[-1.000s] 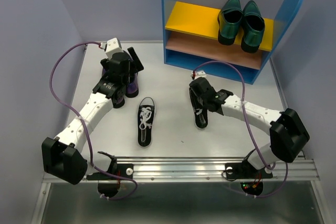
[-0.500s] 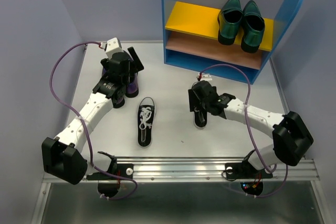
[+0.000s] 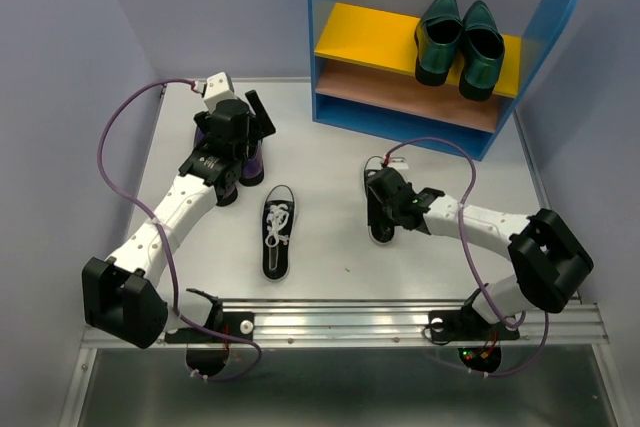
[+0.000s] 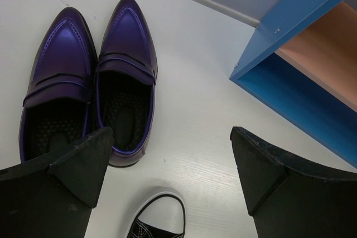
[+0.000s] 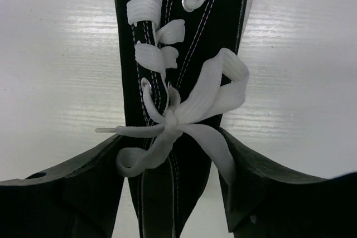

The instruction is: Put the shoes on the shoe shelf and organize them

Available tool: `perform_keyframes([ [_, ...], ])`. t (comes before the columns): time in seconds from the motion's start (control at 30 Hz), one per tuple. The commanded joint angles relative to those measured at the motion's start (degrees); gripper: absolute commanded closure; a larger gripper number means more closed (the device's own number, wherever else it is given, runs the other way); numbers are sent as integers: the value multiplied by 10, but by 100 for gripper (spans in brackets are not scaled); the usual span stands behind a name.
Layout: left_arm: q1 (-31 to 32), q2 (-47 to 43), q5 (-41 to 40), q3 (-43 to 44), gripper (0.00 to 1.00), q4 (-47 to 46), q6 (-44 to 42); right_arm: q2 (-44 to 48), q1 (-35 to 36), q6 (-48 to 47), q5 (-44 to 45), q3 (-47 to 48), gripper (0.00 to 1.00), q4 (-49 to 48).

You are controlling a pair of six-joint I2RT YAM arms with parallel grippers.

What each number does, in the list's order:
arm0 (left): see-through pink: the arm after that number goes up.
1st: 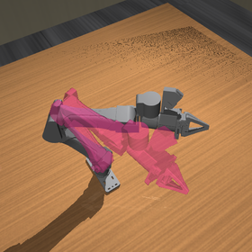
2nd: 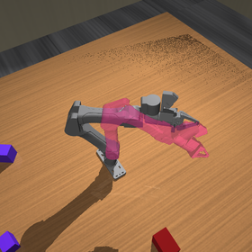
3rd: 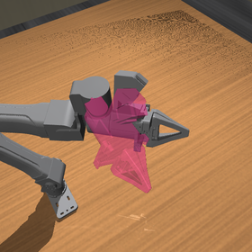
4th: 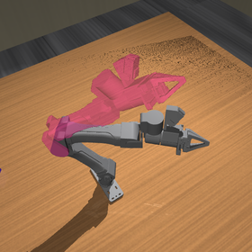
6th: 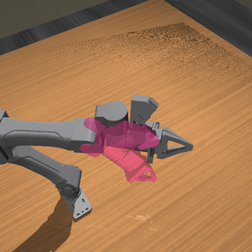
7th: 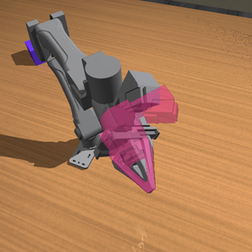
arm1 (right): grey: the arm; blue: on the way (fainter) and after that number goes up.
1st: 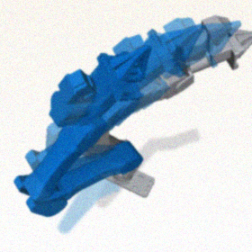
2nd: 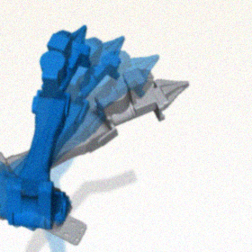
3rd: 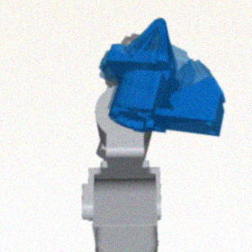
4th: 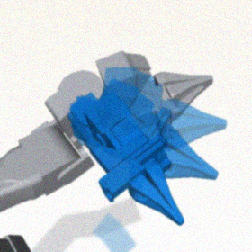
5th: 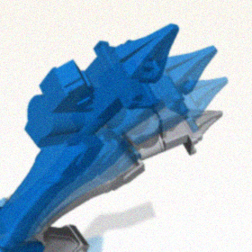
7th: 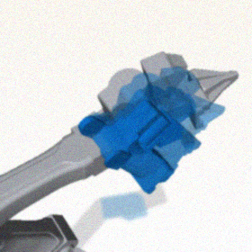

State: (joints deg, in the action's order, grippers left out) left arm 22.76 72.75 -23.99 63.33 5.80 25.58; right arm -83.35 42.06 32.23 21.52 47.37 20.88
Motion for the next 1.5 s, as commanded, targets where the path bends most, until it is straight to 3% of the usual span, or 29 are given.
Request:
perform_keyframes([
  [0.0,-1,-7,-3,0,2,-19,-4,-22,1,10,7,2,39,-40],
  [0.03,-1,-7,-4,0,2,-19,-5,-24,1,12,10,3,44,-40],
  [0.1,-1,-7,-4,1,1,-18,-6,-22,1,14,18,3,65,-40],
  [0.13,0,-7,-5,2,2,-18,-6,-17,1,17,19,3,82,-39],
  [0.2,-1,-5,-4,3,2,-18,-6,3,1,20,26,2,99,-36],
  [0.57,-1,0,1,7,2,-18,-5,78,1,31,128,100,99,120],
  [0.87,0,-6,0,0,2,-19,-5,79,-9,27,206,214,99,219],
  [1.23,0,-9,3,-1,2,-20,-5,72,-52,-84,250,310,99,223],
  [1.47,0,-9,1,0,2,-20,-5,57,-108,-163,222,349,99,196],
])
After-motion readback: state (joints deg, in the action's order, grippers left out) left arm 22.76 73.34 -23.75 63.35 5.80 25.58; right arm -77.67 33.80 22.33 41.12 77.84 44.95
